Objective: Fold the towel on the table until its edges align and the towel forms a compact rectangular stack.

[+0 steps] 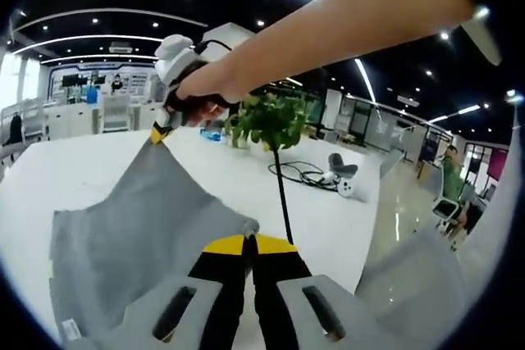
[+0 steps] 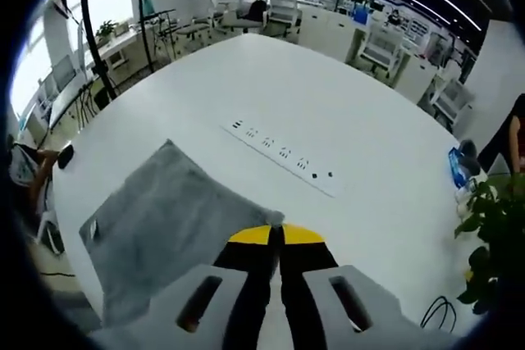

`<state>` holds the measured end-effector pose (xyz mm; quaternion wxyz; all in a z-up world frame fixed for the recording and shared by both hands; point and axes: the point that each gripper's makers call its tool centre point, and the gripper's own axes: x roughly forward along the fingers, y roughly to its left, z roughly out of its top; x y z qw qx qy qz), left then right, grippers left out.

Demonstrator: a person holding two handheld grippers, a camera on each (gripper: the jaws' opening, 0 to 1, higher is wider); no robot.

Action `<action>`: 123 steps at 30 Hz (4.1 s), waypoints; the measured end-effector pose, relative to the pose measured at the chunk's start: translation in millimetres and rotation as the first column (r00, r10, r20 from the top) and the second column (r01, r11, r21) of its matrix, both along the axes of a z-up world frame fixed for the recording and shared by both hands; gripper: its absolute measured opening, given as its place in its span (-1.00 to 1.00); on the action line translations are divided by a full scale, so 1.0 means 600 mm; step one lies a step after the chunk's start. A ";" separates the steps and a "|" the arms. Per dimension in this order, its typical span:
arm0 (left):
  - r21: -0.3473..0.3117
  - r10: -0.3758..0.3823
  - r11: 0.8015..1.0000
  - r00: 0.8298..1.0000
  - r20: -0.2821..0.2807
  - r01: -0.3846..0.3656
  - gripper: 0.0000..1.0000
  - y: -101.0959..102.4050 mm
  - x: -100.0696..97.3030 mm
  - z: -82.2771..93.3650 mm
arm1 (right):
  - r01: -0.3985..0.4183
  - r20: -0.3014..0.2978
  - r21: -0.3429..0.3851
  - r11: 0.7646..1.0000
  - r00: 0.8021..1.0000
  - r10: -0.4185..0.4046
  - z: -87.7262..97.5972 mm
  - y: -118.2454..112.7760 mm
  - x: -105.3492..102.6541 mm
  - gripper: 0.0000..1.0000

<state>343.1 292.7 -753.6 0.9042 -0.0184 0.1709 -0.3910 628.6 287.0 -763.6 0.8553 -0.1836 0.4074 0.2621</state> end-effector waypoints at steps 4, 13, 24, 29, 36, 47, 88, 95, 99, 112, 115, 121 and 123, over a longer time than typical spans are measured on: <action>-0.015 -0.023 1.000 1.000 0.014 0.023 -0.97 -0.022 -0.010 0.017 | 0.014 0.002 -0.002 1.000 1.000 -0.014 0.012 -0.018 -0.005 -1.00; -0.053 -0.067 0.996 0.998 0.016 0.067 -0.98 -0.061 -0.027 0.044 | 0.030 -0.001 -0.036 0.999 1.000 -0.030 0.029 -0.066 -0.027 -1.00; -0.096 -0.072 0.993 0.997 0.016 0.073 -0.97 -0.074 -0.036 0.066 | 0.061 -0.021 -0.003 0.998 0.998 -0.061 0.044 -0.076 -0.033 -1.00; -0.104 -0.044 0.993 0.999 0.012 0.045 -0.97 -0.052 -0.034 0.067 | 0.061 -0.027 0.023 0.998 0.998 -0.061 0.047 -0.049 -0.040 -1.00; -0.103 0.004 0.995 1.000 0.006 -0.004 -0.97 -0.015 -0.032 0.064 | 0.055 -0.034 0.039 0.998 0.998 -0.053 0.040 -0.018 -0.039 -1.00; -0.100 0.047 0.994 0.999 0.007 -0.047 -0.97 0.022 -0.038 0.066 | 0.136 -0.068 0.164 0.977 0.990 -0.127 0.047 0.013 -0.034 -1.00; -0.046 0.211 0.976 0.975 -0.076 -0.214 -0.97 0.142 -0.048 -0.019 | 0.102 -0.050 0.256 0.961 0.994 -0.093 -0.002 0.131 -0.013 -1.00; -0.030 0.232 0.971 0.968 -0.099 -0.236 -0.97 0.158 -0.052 -0.047 | 0.094 -0.052 0.256 0.962 0.995 -0.083 -0.021 0.154 -0.021 -1.00; -0.022 0.245 0.968 0.963 -0.107 -0.249 -0.97 0.168 -0.053 -0.055 | 0.077 -0.041 0.244 0.967 0.997 -0.069 -0.023 0.167 -0.023 -1.00; 0.055 0.270 0.963 0.957 -0.104 -0.265 -0.97 0.198 -0.057 -0.087 | 0.042 -0.031 0.212 0.976 0.999 -0.036 -0.042 0.185 -0.018 -1.00; 0.059 0.272 0.962 0.955 -0.118 -0.266 -0.97 0.201 -0.060 -0.090 | 0.034 -0.034 0.219 0.975 0.999 -0.027 -0.049 0.189 -0.018 -1.00; 0.086 0.262 0.964 0.955 -0.141 -0.252 -0.97 0.199 -0.067 -0.104 | 0.017 -0.042 0.223 0.975 0.999 -0.008 -0.059 0.204 -0.033 -0.99; 0.095 0.262 0.964 0.953 -0.152 -0.250 -0.96 0.201 -0.070 -0.109 | 0.010 -0.042 0.225 0.974 0.999 -0.001 -0.063 0.209 -0.033 -0.99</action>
